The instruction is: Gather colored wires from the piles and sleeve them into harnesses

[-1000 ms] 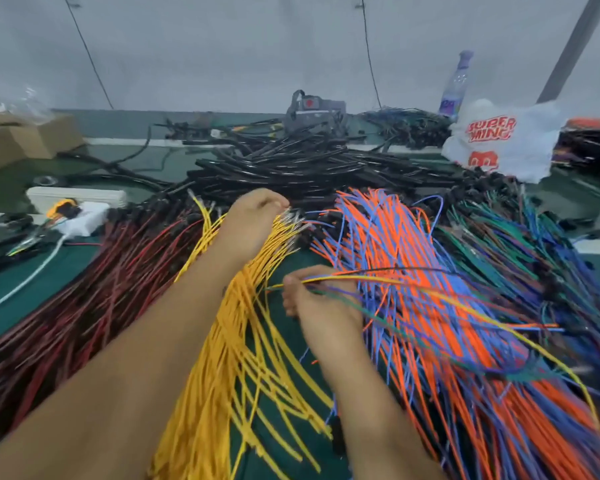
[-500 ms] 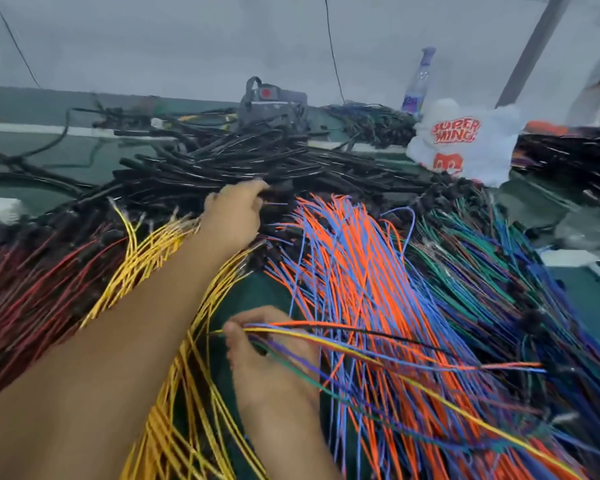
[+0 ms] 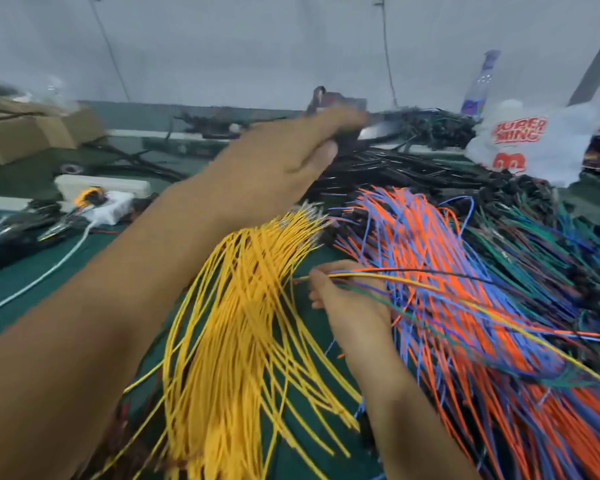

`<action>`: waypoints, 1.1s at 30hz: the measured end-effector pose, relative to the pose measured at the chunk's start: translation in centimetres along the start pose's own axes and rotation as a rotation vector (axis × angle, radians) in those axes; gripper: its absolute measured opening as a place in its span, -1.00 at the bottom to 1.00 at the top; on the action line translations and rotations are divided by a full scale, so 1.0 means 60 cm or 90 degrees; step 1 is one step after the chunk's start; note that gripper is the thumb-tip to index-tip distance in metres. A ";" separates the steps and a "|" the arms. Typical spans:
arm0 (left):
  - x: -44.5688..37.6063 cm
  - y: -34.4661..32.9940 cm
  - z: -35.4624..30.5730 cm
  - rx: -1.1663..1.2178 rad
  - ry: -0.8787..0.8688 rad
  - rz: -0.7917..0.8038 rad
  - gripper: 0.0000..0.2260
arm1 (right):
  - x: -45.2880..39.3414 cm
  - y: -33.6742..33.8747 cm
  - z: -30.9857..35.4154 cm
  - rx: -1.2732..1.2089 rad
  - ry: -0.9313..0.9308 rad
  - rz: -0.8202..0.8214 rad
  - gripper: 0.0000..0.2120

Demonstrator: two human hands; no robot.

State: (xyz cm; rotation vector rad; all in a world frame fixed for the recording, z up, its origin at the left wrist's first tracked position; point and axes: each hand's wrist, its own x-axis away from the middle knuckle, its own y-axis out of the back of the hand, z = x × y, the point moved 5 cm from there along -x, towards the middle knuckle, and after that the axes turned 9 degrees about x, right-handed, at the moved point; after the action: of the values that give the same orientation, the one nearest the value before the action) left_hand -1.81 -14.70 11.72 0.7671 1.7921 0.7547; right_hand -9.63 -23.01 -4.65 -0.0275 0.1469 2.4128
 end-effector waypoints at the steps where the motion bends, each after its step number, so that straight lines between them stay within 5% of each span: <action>1: 0.034 -0.009 0.006 -0.006 0.016 0.053 -0.66 | 0.001 0.000 0.003 0.003 0.018 -0.008 -0.78; 8: 0.186 -0.078 0.087 -0.243 0.274 0.116 -0.75 | 0.001 0.005 -0.008 0.019 0.034 -0.003 -0.82; 11: 0.196 -0.119 0.079 -0.095 0.325 0.029 -0.83 | 0.009 0.006 -0.004 -0.008 0.040 0.002 -0.79; 24: 0.195 -0.129 0.078 -0.050 0.243 -0.109 -0.83 | 0.009 0.001 0.012 -0.242 -0.014 0.037 -0.89; 33: 0.197 -0.133 0.074 0.279 0.301 -0.102 -0.88 | 0.007 -0.004 0.009 -0.351 -0.055 0.098 -0.90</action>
State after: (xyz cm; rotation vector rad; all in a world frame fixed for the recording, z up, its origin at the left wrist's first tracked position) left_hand -2.37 -9.61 -2.31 0.7520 2.4656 0.4596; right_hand -9.76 -22.51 -4.18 -0.1673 -0.5760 2.5284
